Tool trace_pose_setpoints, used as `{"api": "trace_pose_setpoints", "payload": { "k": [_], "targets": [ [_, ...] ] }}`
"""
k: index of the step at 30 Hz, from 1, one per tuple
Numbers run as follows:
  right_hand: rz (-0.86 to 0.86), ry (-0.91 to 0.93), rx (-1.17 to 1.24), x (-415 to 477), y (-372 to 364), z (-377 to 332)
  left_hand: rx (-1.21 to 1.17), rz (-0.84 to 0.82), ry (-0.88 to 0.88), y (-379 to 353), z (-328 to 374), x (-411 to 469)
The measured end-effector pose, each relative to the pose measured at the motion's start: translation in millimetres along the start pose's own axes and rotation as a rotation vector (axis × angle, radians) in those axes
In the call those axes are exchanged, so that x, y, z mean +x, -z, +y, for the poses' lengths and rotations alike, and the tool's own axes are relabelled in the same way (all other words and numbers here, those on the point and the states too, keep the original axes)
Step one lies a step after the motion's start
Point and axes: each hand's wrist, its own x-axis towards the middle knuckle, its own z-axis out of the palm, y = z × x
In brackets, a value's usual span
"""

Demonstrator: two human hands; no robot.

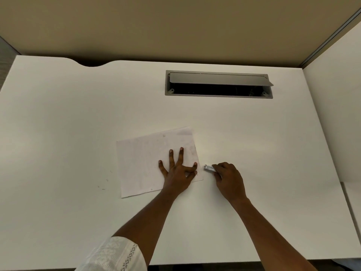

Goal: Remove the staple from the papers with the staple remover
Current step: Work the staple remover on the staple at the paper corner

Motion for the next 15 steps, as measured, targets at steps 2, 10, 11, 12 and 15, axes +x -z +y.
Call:
{"api": "trace_pose_setpoints", "payload": {
  "k": [2, 10, 11, 12, 15],
  "targets": [
    [0.01, -0.046, 0.005, 3, -1, -3, 0.002, 0.006, 0.004, 0, 0, 0],
    [0.155, -0.075, -0.156, -7, -2, -21, 0.029, 0.011, 0.015, 1, 3, 0],
    [0.18, -0.066, -0.151, -10, -1, -27, 0.032, 0.012, 0.013, 1, 4, 0],
    [0.189, -0.052, -0.125, -14, -2, -32, 0.036, 0.011, 0.012, 2, 5, -1],
    [0.128, -0.076, 0.055, -28, -15, -50, 0.042, 0.004, 0.012, 4, 7, -1]
  ]
}}
